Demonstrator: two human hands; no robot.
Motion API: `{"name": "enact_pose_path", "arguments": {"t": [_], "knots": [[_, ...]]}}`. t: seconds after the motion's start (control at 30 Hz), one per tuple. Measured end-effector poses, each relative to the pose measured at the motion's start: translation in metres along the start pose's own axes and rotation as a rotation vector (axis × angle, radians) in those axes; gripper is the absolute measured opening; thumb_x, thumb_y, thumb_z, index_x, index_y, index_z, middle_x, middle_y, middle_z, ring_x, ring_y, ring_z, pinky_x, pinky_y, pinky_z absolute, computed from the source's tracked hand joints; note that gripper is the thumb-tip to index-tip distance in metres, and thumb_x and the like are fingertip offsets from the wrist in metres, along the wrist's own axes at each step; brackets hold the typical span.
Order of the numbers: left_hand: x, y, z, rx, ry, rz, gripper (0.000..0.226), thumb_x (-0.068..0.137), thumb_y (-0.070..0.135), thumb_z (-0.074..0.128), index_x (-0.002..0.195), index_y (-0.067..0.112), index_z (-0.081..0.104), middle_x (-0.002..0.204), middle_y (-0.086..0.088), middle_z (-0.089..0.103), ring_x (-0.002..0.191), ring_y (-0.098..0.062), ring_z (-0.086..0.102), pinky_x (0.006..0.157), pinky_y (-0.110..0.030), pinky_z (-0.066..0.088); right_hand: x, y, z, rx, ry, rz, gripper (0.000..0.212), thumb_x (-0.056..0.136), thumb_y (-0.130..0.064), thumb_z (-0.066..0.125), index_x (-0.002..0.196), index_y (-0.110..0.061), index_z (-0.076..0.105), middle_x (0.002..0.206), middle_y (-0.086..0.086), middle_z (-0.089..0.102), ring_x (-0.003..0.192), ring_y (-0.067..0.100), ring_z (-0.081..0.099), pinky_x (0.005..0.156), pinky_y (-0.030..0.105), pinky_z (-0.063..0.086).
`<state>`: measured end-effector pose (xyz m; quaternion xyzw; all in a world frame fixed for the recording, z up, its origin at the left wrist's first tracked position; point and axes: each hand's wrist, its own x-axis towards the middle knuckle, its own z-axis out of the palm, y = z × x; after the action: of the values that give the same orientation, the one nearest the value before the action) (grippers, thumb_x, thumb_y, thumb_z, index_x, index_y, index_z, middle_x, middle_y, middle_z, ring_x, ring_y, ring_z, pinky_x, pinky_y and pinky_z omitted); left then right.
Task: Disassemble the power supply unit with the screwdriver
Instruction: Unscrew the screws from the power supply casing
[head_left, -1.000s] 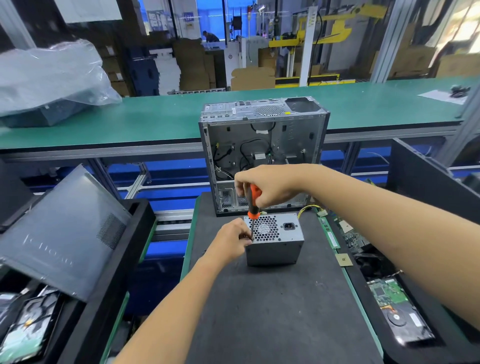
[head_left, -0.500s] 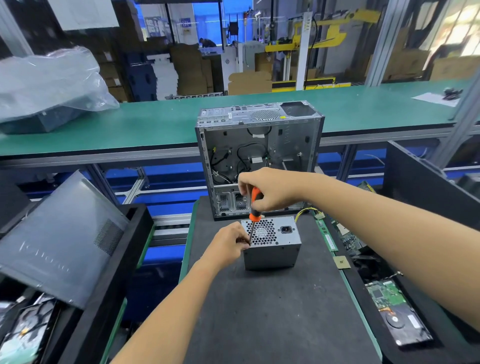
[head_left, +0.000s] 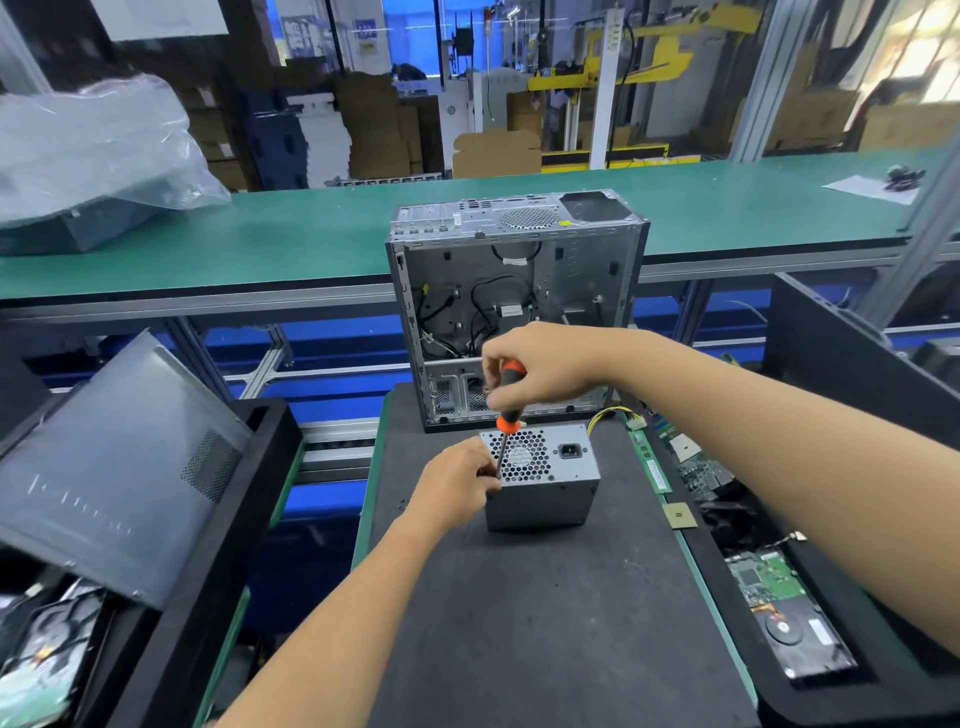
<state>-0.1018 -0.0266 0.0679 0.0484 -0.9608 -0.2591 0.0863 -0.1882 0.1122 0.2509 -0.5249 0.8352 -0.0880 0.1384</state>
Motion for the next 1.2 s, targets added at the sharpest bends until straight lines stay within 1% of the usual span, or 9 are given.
{"name": "enact_pose_path", "arguments": {"t": [0.07,0.27,0.37,0.5,0.7,0.8,0.9,0.97,1.2], "knots": [[0.0,0.0,0.001,0.04,0.009,-0.015,0.009,0.083,0.017,0.069,0.081,0.014,0.061,0.087,0.006,0.06,0.082,-0.018,0.057,0.072,-0.034,0.047,0.001,0.001,-0.001,-0.109,0.036,0.037,0.026,0.093,-0.045,0.055,0.092,-0.019,0.056,0.082,-0.004,0.059,0.076,0.017,0.057,0.059,0.03,0.038],[-0.002,-0.001,0.003,-0.008,0.04,-0.017,0.01,0.083,0.017,0.069,0.079,0.017,0.059,0.082,0.011,0.055,0.078,-0.013,0.055,0.071,-0.031,0.046,-0.006,0.003,-0.006,-0.019,0.077,0.029,0.015,0.085,-0.029,0.067,0.089,-0.015,0.061,0.073,-0.01,0.058,0.06,0.009,0.058,0.06,0.03,0.047],[-0.001,-0.004,0.002,-0.096,0.088,-0.024,0.013,0.085,0.008,0.066,0.08,0.014,0.056,0.081,0.007,0.056,0.077,-0.014,0.055,0.07,-0.029,0.045,-0.009,0.005,-0.012,0.03,0.0,0.076,0.023,0.08,-0.026,0.074,0.088,-0.012,0.057,0.072,-0.003,0.063,0.05,0.012,0.063,0.053,0.029,0.052],[0.002,-0.009,-0.007,-0.258,0.173,-0.092,0.029,0.085,-0.002,0.061,0.072,0.022,0.052,0.07,0.004,0.059,0.066,-0.013,0.053,0.06,-0.015,0.041,-0.008,0.016,-0.014,-0.012,-0.1,0.15,0.025,0.08,-0.021,0.074,0.087,-0.012,0.051,0.076,0.002,0.061,0.04,0.007,0.058,0.041,0.021,0.044],[0.0,-0.031,-0.028,-0.389,0.228,-0.215,0.026,0.085,0.001,0.064,0.077,0.024,0.055,0.066,-0.001,0.064,0.064,-0.016,0.061,0.067,-0.029,0.053,0.003,0.023,0.012,-0.028,-0.161,0.172,0.026,0.083,-0.029,0.063,0.102,-0.017,0.05,0.082,0.0,0.057,0.07,0.022,0.058,0.057,0.031,0.045],[-0.006,-0.049,-0.033,-0.386,0.241,-0.305,0.019,0.083,0.006,0.07,0.075,0.02,0.06,0.068,-0.003,0.065,0.063,-0.016,0.061,0.064,-0.028,0.052,0.013,0.025,0.03,-0.096,-0.129,0.183,0.016,0.088,-0.029,0.055,0.095,-0.014,0.054,0.076,-0.003,0.053,0.062,0.013,0.049,0.051,0.028,0.035],[-0.015,-0.068,-0.03,-0.285,0.208,-0.347,0.011,0.083,0.006,0.07,0.076,0.014,0.068,0.071,0.002,0.065,0.067,-0.01,0.059,0.066,-0.018,0.044,0.025,0.027,0.05,-0.071,-0.105,0.211,0.022,0.092,-0.022,0.047,0.074,-0.011,0.042,0.07,0.005,0.044,0.057,0.019,0.036,0.052,0.032,0.027],[-0.023,-0.079,-0.024,-0.199,0.171,-0.378,0.008,0.085,0.005,0.067,0.084,0.012,0.071,0.079,0.002,0.066,0.074,-0.011,0.059,0.069,-0.016,0.042,0.031,0.027,0.062,-0.004,-0.093,0.218,0.022,0.094,-0.021,0.044,0.075,-0.011,0.038,0.072,0.007,0.042,0.059,0.02,0.034,0.053,0.033,0.026],[-0.039,-0.108,-0.002,-0.026,0.035,-0.464,0.019,0.088,-0.001,0.051,0.097,0.009,0.064,0.094,-0.007,0.065,0.089,-0.024,0.061,0.078,-0.037,0.053,0.046,0.026,0.09,0.163,-0.144,0.203,0.021,0.101,-0.024,0.036,0.085,-0.012,0.034,0.074,0.003,0.036,0.061,0.019,0.03,0.055,0.033,0.027]]}}
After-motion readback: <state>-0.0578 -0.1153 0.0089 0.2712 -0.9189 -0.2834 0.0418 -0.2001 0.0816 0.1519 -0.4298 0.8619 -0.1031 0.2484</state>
